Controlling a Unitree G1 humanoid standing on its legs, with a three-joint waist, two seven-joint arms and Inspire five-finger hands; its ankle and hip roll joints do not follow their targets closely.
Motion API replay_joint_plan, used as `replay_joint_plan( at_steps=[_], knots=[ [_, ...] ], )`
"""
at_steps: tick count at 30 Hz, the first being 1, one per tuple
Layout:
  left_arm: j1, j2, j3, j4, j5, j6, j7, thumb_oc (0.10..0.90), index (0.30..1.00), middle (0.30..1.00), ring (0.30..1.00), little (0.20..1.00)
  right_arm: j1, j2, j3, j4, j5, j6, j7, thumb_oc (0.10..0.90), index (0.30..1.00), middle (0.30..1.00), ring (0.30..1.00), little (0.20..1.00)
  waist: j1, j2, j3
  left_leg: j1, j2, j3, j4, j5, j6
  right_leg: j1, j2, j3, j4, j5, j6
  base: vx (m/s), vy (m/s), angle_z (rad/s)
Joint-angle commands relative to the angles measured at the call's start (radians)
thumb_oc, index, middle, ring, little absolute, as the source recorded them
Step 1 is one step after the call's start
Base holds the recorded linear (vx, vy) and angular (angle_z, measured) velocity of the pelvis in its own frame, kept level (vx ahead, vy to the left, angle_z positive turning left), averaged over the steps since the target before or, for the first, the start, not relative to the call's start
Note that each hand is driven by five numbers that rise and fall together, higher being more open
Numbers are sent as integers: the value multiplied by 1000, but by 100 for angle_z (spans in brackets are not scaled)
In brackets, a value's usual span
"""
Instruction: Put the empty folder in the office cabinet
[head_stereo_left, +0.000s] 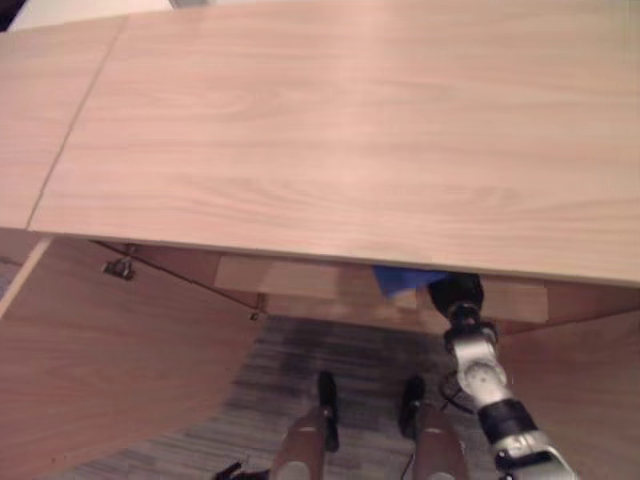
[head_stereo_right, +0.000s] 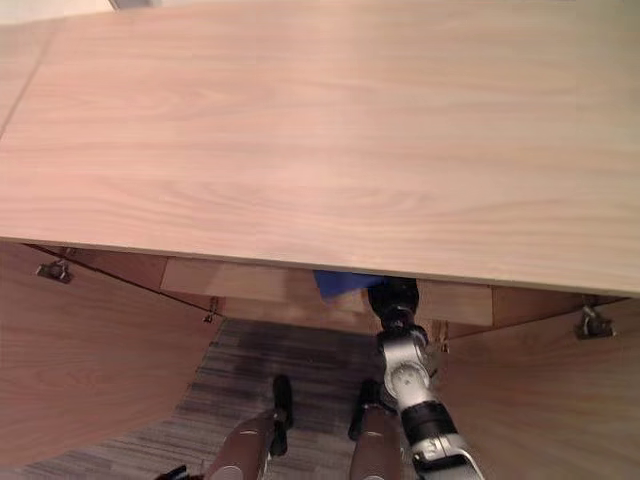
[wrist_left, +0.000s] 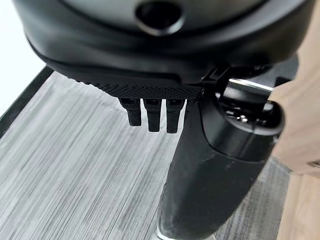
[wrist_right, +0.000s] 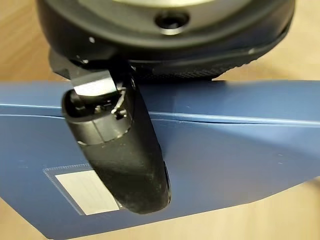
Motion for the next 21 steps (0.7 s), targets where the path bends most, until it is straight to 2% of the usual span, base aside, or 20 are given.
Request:
replay_joint_plan(
  at_steps=[1,4,13,18,21],
  knots=[
    [63,43,-66,26,-18,-5,54,800,900,900,900,900,-118,6,-48,-182,16,-130,23,400,300,300,300,300,-19,-15,-40,-91,29,-61,105,-87,-31,-13,14,41,-13,-48,31,-110,43,1],
    [59,45,-123,-24,-29,-10,69,800,900,900,900,900,-213,-7,-73,-175,3,-179,-33,400,300,300,300,300,-18,-3,-9,-218,28,-67,213,-120,-18,-117,-5,61,67,-62,30,-120,39,5],
    [49,73,-213,-174,-54,-19,102,800,900,900,900,900,-348,-42,-102,-137,-37,-253,-139,400,300,300,300,300,-13,13,52,-435,12,-64,379,-173,4,-329,-34,102,240,-93,33,-98,26,1],
    [59,89,-246,-239,-43,-17,123,800,900,900,900,900,-376,-36,-121,-200,-70,-319,-192,400,300,300,300,300,-19,27,76,-551,-2,-56,486,-206,14,-452,-45,138,347,-119,25,-49,31,5],
    [51,94,-256,-244,-40,-15,138,800,900,900,900,900,-402,-53,-106,-222,-124,-328,-247,400,300,300,300,300,-20,26,85,-618,-3,-46,550,-225,18,-522,-52,165,404,-132,18,-36,34,-1]
  ],
)
